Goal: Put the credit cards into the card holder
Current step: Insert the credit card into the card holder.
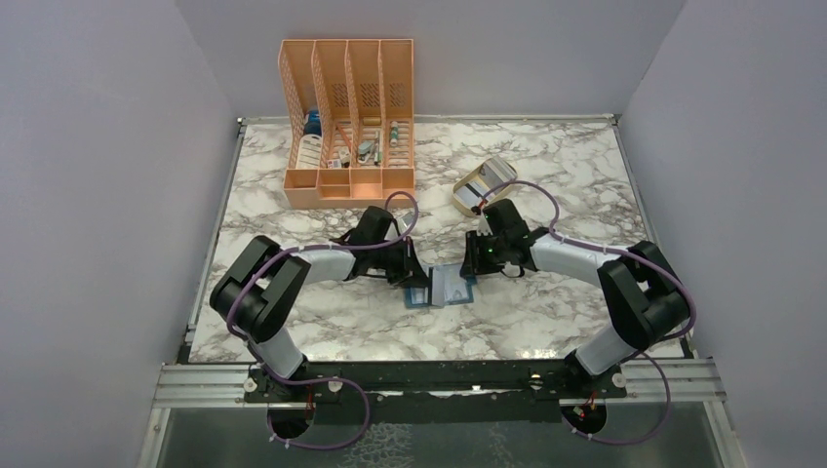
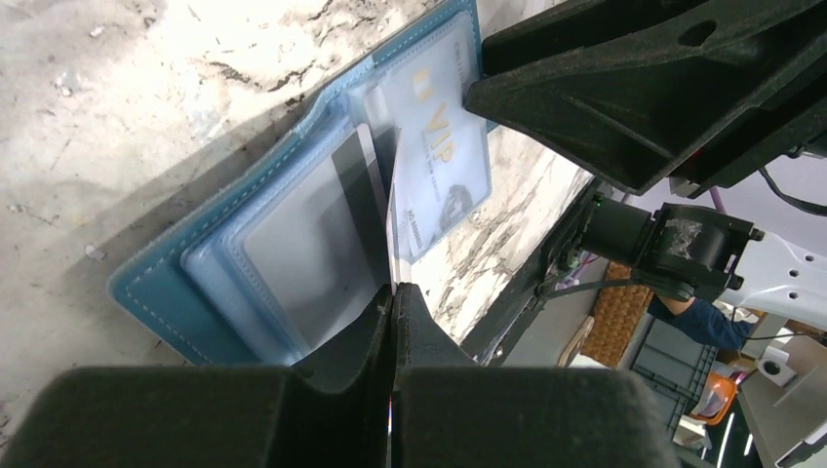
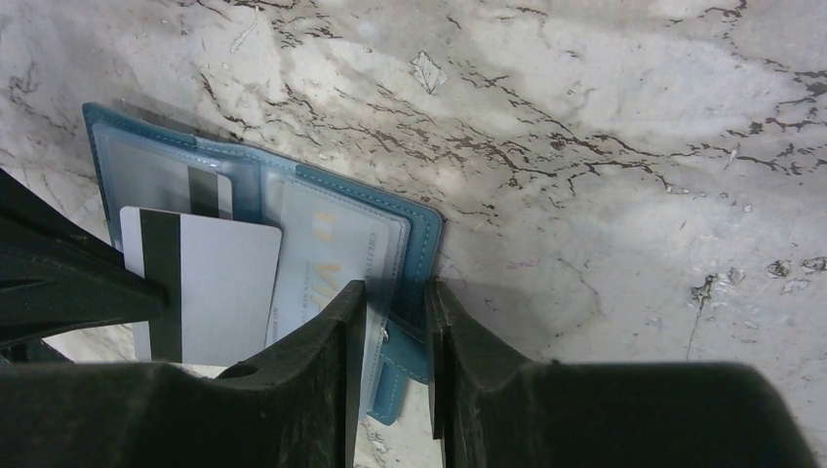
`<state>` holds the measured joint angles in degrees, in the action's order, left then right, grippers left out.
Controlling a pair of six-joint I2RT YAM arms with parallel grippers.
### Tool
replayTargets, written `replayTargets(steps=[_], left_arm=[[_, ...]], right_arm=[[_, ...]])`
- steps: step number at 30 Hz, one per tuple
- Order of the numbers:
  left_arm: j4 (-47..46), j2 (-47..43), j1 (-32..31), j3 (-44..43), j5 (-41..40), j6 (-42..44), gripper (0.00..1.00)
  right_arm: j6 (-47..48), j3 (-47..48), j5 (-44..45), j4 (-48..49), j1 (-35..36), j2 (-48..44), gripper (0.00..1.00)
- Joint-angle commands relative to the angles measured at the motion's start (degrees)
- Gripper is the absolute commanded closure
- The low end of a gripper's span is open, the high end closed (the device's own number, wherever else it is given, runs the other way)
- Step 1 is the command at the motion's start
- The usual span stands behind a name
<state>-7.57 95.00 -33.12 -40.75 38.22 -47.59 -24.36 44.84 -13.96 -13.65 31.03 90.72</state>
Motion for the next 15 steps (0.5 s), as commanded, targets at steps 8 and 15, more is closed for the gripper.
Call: replayTargets(steps=[8, 15], left_arm=[[3.8, 3.6, 0.1, -1.8, -1.7, 1.1, 1.0], [4.0, 3.2, 0.1, -0.6, -4.2, -1.1, 1.0]], right_arm=[[-1.9, -2.2, 2.6, -0.9, 0.8, -0.2, 0.76], [-4.1, -4.4, 1.7, 1.2, 0.9, -2.1, 0.77]])
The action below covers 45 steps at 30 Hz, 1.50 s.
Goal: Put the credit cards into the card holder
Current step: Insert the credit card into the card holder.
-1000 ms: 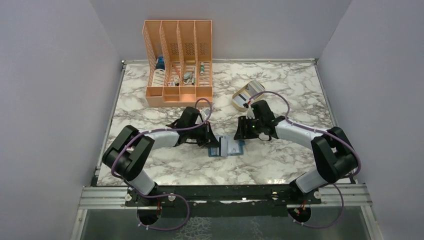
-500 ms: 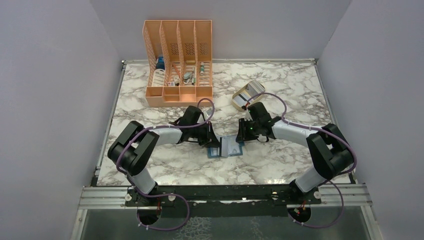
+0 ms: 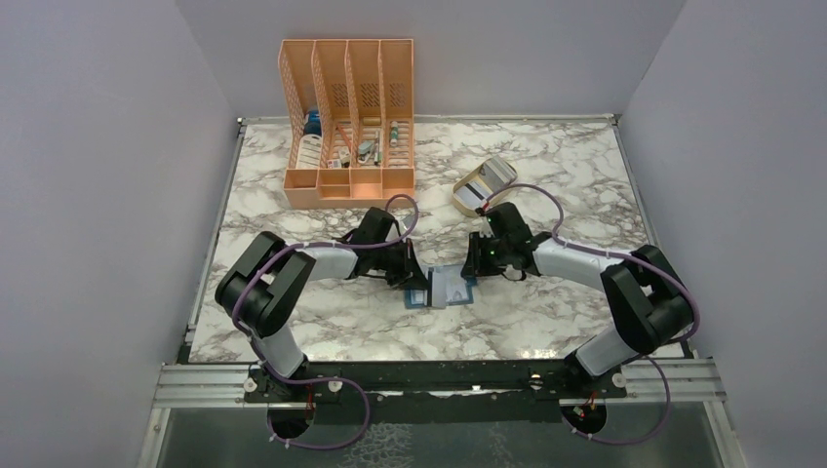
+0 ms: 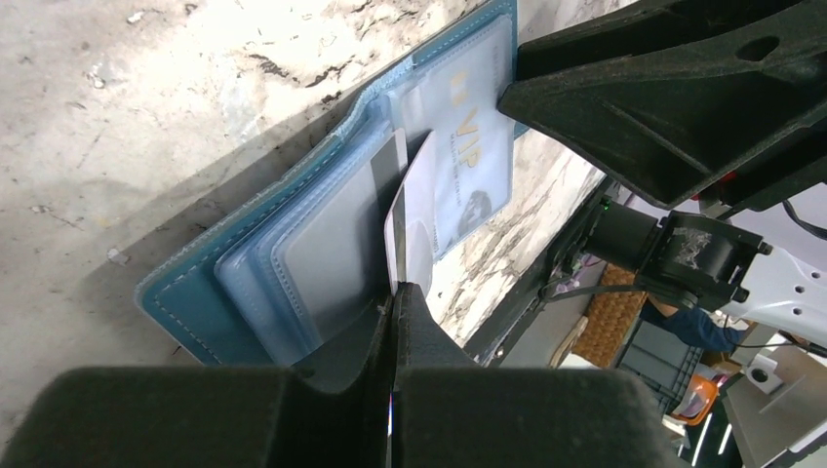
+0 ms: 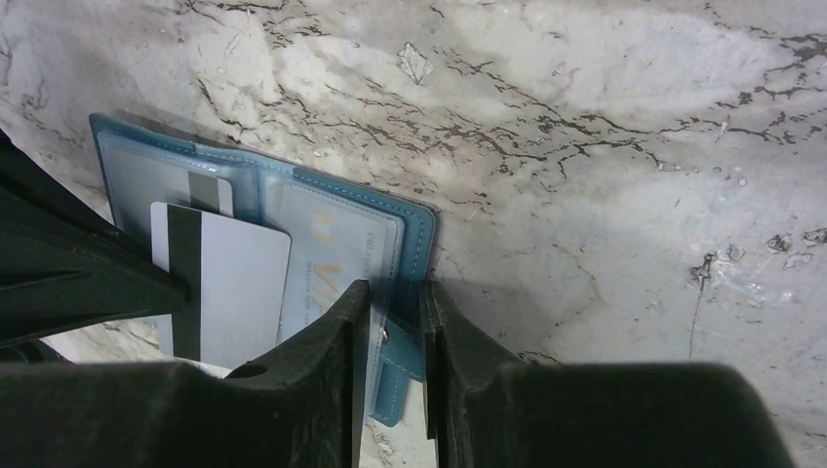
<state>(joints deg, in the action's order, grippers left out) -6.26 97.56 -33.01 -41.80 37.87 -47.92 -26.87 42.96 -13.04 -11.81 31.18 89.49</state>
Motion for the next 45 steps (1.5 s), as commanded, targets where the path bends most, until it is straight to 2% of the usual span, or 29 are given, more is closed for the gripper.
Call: replayTargets(steps=[1, 22, 45], left_arm=[[2.8, 0.5, 0.0, 0.6, -4.3, -1.1, 1.0], [4.8, -3.3, -0.1, 2.8, -8.6, -3.3, 1.0], [2.3, 2.1, -1.2, -0.5, -8.2, -3.2, 1.0]], right_arm=[[-1.7, -2.8, 0.7, -0.5, 0.7, -0.9, 0.77], [-3.8, -4.7, 3.3, -1.0, 1.6, -3.5, 0.79], [-4.7, -5.7, 1.9, 1.6, 3.4, -3.3, 0.79]])
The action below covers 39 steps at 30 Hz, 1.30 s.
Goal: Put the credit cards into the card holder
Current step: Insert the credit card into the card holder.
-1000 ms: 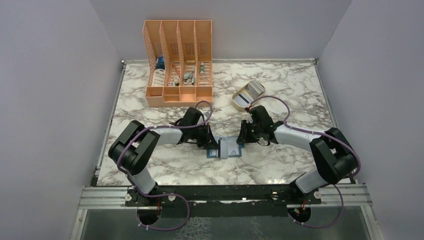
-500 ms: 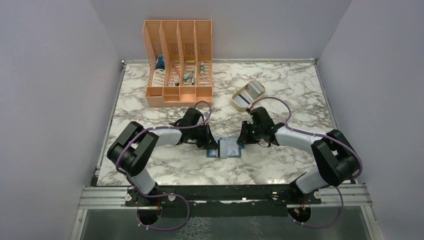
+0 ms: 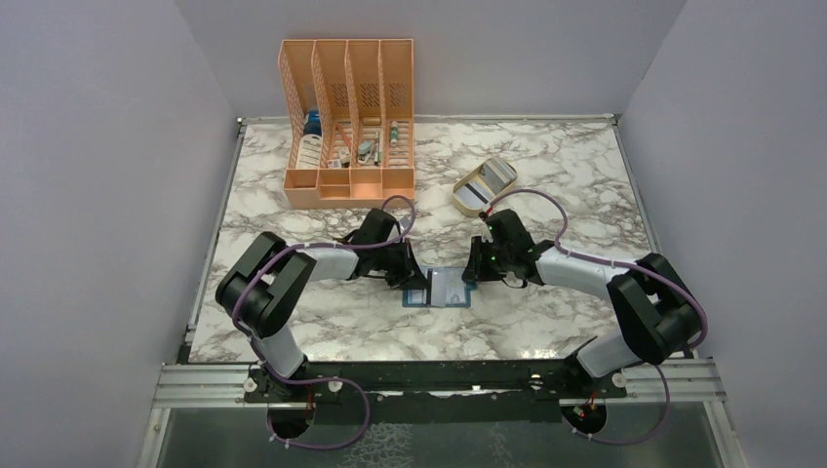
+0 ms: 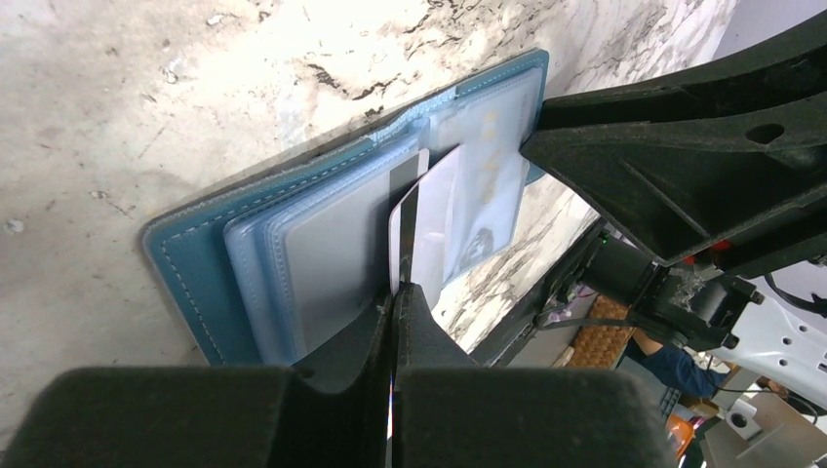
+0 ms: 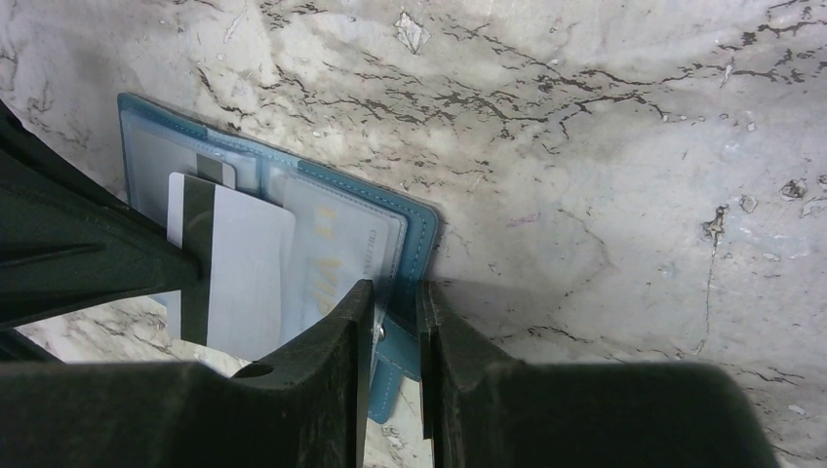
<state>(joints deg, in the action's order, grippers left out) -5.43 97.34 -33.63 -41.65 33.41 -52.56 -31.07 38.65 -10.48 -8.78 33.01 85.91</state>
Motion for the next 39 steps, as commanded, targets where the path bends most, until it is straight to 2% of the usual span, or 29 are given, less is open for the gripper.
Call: replayTargets(steps=[1, 25, 29, 39], left_arm=[[1.5, 2.4, -0.6, -0.6, -3.8, 1.5, 1.0], [-3.1, 2.4, -0.6, 0.9, -8.0, -0.9, 1.0], [-1.2, 2.3, -1.9, -1.0, -9.6, 0.8, 1.0], [-2.8, 0.9, -2.0, 1.0, -12.7, -0.3, 1.0]], right_arm=[[-0.6, -1.3, -0.6, -1.5, 1.6, 0.3, 0.79], [-3.9, -3.4, 0.9, -0.3, 1.7, -1.3, 0.8], [-6.8, -4.8, 0.8, 1.0, 1.7, -2.9, 0.8], [-9.2, -5.6, 2.3, 0.0, 1.7, -6.4, 0.78]])
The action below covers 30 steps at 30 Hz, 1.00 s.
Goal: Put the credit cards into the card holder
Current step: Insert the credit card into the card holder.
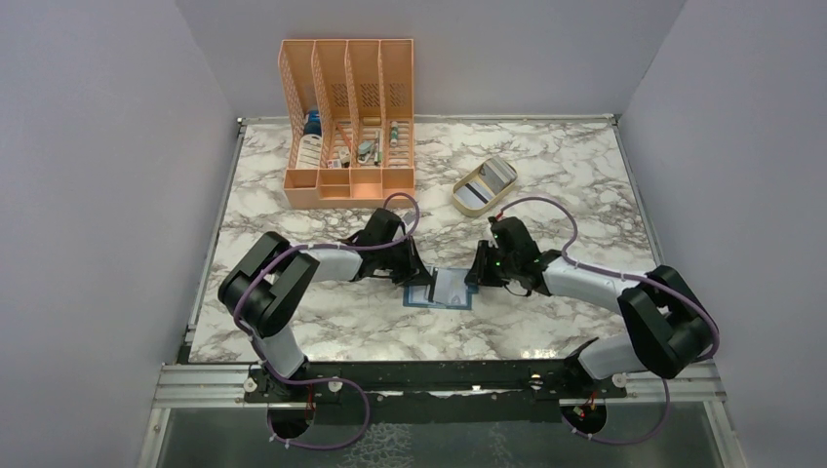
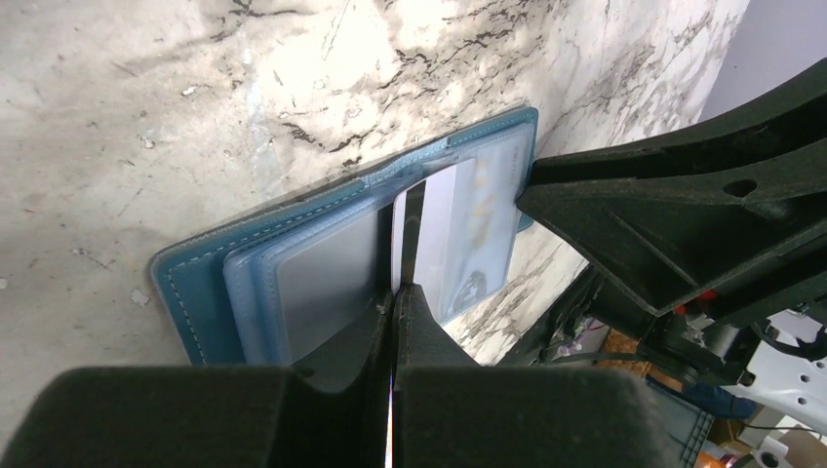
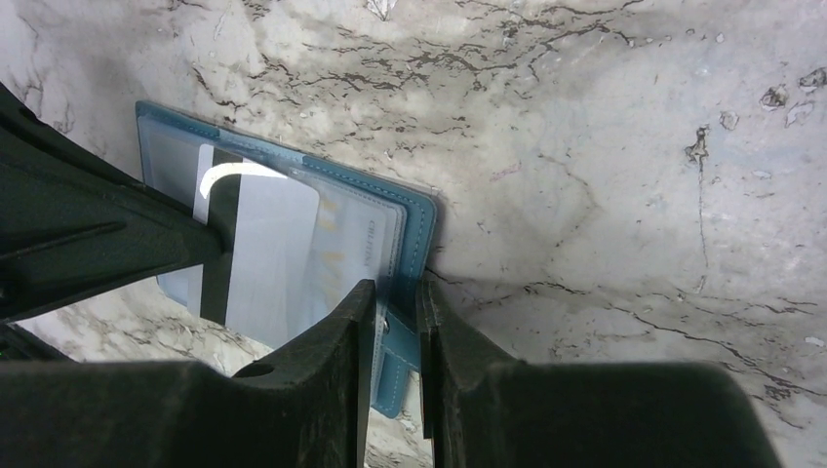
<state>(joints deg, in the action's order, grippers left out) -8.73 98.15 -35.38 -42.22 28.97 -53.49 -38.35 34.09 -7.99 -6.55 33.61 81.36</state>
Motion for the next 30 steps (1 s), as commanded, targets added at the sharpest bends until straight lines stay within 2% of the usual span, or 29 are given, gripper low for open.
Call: replayTargets(steps=[1, 6, 11, 19, 30], left_arm=[[0.3, 0.2, -0.2, 1.7, -8.3, 0.5, 1.0], [-0.8, -0.3, -0.3, 2.8, -9.0, -0.1, 1.0], [-1.3, -0.3, -0.2, 3.0, -9.0, -0.3, 1.0], [-6.2, -0.3, -0.4, 5.4, -8.1, -2.8, 1.0], [-7.7, 0.4, -2.9, 5.3, -9.7, -4.2, 1.0]], right_arm=[[-2.1, -1.4, -0.3, -2.2, 1.1, -2.2, 0.78], [-3.0, -2.3, -2.0, -2.6, 1.1, -3.8, 0.67], [-3.7, -3.3, -3.1, -2.7, 1.1, -5.3, 0.63], [-4.5, -5.0, -4.3, -1.1, 1.1, -4.6, 0.66], [-5.2, -5.5, -7.0, 3.1, 1.1, -0.9, 0.71]])
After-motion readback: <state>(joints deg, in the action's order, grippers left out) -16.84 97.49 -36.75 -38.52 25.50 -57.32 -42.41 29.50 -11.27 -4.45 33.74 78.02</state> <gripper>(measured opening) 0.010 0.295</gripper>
